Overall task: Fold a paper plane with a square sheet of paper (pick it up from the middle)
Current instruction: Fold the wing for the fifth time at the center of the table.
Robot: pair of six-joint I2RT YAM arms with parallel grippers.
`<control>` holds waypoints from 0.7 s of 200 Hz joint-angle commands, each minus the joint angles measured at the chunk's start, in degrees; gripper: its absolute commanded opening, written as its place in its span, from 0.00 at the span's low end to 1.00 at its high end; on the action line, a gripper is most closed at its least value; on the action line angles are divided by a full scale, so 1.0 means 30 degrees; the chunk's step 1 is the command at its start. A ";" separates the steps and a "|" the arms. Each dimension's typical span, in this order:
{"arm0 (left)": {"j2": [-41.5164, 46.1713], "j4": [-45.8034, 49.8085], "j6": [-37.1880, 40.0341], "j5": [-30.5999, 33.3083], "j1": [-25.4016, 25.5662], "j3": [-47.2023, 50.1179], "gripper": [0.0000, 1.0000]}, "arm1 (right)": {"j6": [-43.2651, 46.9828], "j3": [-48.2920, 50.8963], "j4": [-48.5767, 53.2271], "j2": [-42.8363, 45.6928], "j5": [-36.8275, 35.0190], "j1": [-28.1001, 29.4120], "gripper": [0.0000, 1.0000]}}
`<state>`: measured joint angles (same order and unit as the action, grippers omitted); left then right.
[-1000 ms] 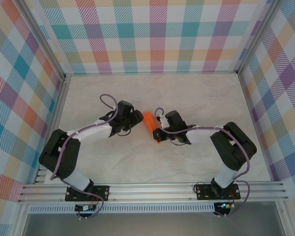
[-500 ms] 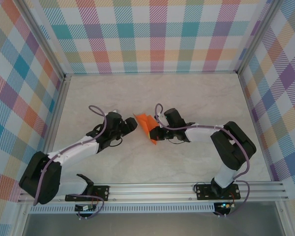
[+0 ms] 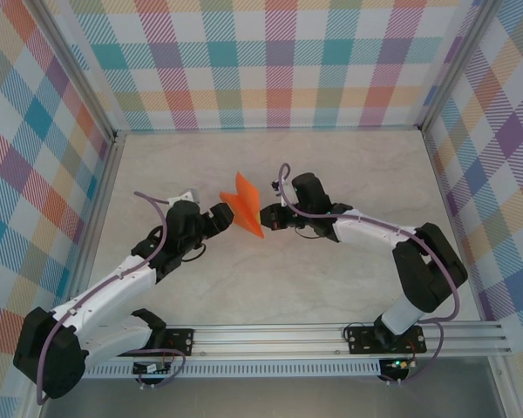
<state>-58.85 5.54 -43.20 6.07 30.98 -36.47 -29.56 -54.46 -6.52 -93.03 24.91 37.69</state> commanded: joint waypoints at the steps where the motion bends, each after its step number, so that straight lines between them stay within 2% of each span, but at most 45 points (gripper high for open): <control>1: 0.0163 0.0522 0.0205 0.0457 -0.0191 -0.0062 0.85 | 0.0563 0.0036 -0.0184 -0.1375 0.0469 0.0029 0.05; 47: -0.0583 0.0169 -0.0605 -0.0089 -0.0220 0.0543 0.79 | 0.2326 0.0778 -0.0872 -0.1831 0.0151 0.0615 0.05; 66: -0.1203 0.0875 -0.1454 0.0221 -0.0220 0.0783 0.71 | 0.2332 0.0962 -0.1185 -0.1471 0.0208 0.0732 0.05; 84: -0.2134 0.2042 -0.2583 0.0857 -0.0235 0.0891 0.58 | 0.2271 0.1109 -0.0902 -0.0720 -0.1326 0.0736 0.04; 109: -0.3862 0.1757 -0.3105 0.0360 -0.0205 0.1103 0.46 | 0.2503 0.1347 -0.0496 0.0779 -0.3337 0.0737 0.04; 140: -0.5354 0.1021 -0.3293 0.0017 -0.0220 0.0940 0.44 | 0.3847 0.1165 0.0578 0.1514 -0.4518 0.0737 0.04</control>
<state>-72.79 9.10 -51.48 6.70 30.92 -33.50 -22.57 -50.72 -7.20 -90.50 15.59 39.86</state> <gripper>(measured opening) 0.439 0.045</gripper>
